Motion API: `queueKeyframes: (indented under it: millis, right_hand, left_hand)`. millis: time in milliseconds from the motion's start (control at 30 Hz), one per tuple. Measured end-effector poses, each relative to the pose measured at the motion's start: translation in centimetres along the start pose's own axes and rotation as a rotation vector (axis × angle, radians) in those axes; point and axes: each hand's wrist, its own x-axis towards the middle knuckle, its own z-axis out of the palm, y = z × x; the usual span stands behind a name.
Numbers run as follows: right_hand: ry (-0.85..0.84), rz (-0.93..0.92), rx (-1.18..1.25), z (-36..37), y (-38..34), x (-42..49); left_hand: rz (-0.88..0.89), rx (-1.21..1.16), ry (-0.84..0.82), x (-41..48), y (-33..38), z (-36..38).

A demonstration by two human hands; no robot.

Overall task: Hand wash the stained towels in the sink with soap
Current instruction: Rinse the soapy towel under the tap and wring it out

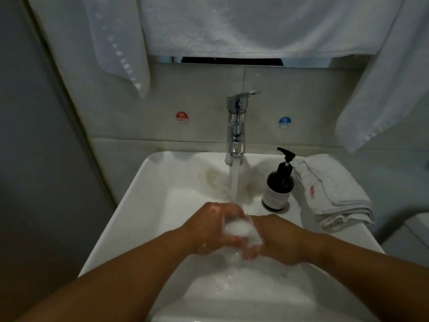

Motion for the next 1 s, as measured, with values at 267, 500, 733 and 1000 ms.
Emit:
queueKeyframes:
  millis: [267, 500, 733, 1000]
  right_hand:
    - [0.19, -0.16, -0.02, 0.3, -3.4, 4.9]
    - [0.259, -0.002, 0.196, -0.3, -2.0, 5.1]
    - [0.091, 0.095, 0.103, -1.6, 1.2, -0.6]
    - [0.205, 0.017, 0.269, -2.0, 1.5, 0.1]
  left_hand:
    - [-0.222, -0.229, 0.207, -1.6, -4.4, -5.1]
    - [-0.225, -0.102, 0.025, -1.1, -4.0, -4.1]
    - [-0.084, 0.0, -0.15, 0.2, -0.9, 1.4]
    - [-0.178, -0.236, 0.039, 0.3, -0.2, -0.9]
